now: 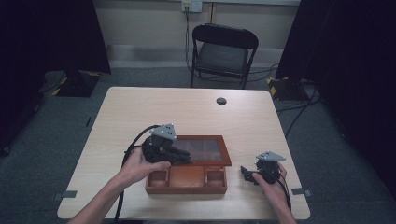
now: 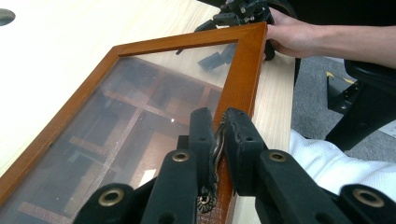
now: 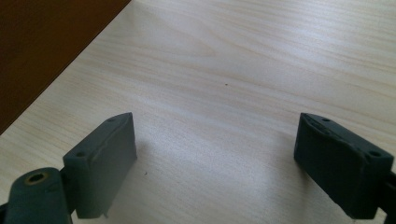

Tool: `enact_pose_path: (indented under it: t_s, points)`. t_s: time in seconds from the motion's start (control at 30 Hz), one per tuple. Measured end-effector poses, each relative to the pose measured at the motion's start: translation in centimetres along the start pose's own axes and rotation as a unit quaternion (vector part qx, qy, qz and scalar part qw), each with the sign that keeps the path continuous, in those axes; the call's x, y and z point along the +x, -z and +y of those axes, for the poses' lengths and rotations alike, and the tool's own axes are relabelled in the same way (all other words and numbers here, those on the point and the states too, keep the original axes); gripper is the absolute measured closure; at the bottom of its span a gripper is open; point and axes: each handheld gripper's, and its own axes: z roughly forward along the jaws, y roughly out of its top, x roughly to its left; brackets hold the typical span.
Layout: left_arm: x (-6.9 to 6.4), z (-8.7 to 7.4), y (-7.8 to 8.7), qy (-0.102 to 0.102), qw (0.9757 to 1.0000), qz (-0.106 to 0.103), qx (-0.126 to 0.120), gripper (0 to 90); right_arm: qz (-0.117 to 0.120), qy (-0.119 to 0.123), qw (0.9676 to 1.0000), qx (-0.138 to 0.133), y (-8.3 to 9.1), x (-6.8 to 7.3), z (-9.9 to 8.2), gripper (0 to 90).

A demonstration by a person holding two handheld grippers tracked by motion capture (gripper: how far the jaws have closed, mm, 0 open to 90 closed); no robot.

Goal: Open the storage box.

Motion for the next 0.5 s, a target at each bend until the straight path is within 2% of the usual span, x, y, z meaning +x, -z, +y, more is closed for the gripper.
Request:
enact_pose_path:
  t_s: [0.3, 0.5]
  points:
    - [0.33, 0.49, 0.37, 0.003, 0.9999, 0.002, -0.010, 81.4, 0.000, 0.000, 1.0000, 0.000, 0.00, 0.00, 0.00, 12.1]
    - [0.50, 0.89, 0.64, 0.000, 1.0000, 0.005, -0.005, 81.5, 0.000, 0.000, 1.0000, 0.000, 0.00, 0.00, 0.00, 12.1]
